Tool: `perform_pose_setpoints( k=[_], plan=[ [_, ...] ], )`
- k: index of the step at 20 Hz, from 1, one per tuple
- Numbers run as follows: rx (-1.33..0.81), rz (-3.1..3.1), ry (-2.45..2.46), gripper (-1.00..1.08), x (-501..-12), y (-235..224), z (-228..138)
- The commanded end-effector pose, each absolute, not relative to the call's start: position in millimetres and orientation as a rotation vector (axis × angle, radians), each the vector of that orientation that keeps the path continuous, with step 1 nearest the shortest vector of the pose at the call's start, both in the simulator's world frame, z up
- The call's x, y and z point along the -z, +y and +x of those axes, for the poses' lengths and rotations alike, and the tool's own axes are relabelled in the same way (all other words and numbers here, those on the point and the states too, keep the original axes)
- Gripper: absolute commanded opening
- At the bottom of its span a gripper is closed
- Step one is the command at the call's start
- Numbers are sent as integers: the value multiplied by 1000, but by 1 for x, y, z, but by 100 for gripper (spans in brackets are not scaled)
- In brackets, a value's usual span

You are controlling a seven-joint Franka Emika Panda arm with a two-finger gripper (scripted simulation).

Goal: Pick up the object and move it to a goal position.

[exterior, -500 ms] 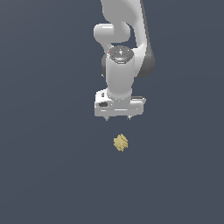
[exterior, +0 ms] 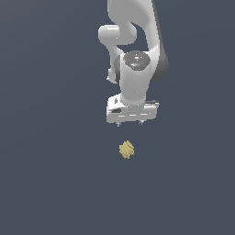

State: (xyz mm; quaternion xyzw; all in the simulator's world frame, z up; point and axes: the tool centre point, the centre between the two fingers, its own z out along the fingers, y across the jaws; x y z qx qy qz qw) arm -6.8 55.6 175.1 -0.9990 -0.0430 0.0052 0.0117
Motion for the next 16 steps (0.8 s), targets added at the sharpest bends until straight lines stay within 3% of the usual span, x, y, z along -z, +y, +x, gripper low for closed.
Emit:
perform_pose_setpoints(
  k=[1,16],
  plan=[
    [-29,-3113,-145,100,-174,61,-9],
    [-18,-3104,-366,100,-156,57,9]
  ],
)
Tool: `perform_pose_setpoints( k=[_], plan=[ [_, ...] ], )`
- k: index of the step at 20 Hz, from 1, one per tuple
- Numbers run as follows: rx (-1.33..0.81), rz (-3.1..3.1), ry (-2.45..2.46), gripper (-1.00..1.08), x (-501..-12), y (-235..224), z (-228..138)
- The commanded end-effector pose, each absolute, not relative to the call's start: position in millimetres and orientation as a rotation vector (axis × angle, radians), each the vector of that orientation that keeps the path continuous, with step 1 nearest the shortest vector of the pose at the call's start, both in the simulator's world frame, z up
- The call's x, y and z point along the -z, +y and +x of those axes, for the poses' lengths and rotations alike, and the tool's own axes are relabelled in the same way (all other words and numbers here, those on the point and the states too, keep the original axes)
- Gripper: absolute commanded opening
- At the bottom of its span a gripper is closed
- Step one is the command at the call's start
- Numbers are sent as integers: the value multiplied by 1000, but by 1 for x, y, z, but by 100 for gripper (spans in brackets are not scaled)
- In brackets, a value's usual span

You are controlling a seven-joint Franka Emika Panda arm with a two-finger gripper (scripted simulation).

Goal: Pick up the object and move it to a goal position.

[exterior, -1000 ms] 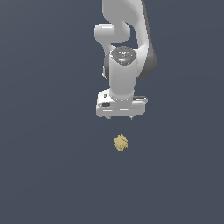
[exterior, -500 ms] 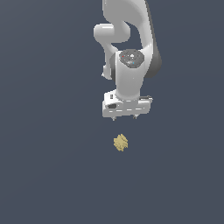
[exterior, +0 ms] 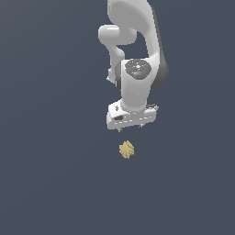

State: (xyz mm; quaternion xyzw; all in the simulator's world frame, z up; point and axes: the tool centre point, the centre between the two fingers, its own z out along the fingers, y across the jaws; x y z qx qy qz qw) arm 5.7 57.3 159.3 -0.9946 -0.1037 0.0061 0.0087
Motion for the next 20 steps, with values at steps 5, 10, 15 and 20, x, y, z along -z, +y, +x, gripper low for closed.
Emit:
perform_pose_setpoints(
  k=[5,10,15,20],
  plan=[
    [-13,-3083,-551,100,-139,54,23],
    [-8,-3045,-754,100,-120,51,37],
    [-4,-3007,-901,100,-105,48,47],
    [-1,-2980,-992,100,-95,47,53]
  ],
)
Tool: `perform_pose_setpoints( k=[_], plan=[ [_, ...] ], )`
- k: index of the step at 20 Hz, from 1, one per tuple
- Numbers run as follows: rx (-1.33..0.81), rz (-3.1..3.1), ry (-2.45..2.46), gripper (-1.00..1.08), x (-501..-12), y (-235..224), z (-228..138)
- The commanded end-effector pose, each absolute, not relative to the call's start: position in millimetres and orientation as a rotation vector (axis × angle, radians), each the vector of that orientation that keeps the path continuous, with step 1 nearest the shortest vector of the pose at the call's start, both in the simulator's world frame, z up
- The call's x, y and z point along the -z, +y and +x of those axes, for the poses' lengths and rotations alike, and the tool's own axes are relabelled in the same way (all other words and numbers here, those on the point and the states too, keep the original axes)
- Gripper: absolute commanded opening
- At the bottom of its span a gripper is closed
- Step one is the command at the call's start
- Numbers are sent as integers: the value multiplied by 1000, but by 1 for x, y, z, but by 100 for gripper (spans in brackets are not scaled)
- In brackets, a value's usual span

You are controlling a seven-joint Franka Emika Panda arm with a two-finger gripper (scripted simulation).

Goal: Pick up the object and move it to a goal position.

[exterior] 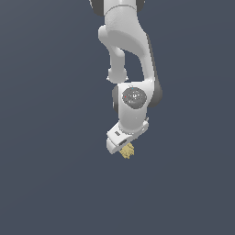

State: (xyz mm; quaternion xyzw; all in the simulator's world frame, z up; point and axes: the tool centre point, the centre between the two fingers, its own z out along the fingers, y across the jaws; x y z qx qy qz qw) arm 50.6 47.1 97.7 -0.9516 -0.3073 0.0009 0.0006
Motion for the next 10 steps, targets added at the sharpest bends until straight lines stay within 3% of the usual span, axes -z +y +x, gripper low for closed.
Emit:
perform_pose_setpoints(
  k=[1,10],
  plan=[
    [-1,-2976,-1004,100,-94,46,53],
    [-1,-2970,-1024,100,-88,46,54]
  ],
)
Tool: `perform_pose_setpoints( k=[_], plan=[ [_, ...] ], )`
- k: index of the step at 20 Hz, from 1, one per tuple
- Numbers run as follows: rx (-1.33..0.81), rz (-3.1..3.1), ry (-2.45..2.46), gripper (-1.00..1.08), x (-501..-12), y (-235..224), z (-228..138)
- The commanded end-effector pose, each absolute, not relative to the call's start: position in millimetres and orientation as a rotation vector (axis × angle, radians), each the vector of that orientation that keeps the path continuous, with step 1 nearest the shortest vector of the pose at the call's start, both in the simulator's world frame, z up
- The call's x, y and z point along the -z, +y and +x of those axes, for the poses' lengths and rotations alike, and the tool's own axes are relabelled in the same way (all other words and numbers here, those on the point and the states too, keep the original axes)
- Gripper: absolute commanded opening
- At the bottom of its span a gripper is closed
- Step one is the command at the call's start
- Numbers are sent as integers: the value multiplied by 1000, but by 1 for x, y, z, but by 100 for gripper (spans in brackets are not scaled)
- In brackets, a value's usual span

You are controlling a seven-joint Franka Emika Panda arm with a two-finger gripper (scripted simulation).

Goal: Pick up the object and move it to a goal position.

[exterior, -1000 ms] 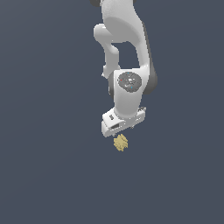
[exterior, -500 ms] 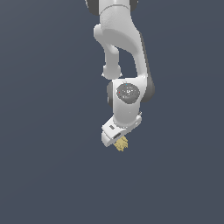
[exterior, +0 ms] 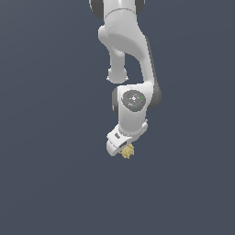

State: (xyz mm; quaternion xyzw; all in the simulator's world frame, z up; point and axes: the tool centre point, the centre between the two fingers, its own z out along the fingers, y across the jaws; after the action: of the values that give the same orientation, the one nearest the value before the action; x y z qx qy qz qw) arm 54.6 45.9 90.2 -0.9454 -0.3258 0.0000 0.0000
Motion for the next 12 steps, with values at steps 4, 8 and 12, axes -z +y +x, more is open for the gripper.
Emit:
perform_pose_setpoints(
  k=[4,8,12],
  plan=[
    [-1,-2969,-1026,100,-73,46,54],
    [0,-2968,-1030,100,-52,46,53],
    [0,-2968,-1031,100,-41,46,54]
  ],
)
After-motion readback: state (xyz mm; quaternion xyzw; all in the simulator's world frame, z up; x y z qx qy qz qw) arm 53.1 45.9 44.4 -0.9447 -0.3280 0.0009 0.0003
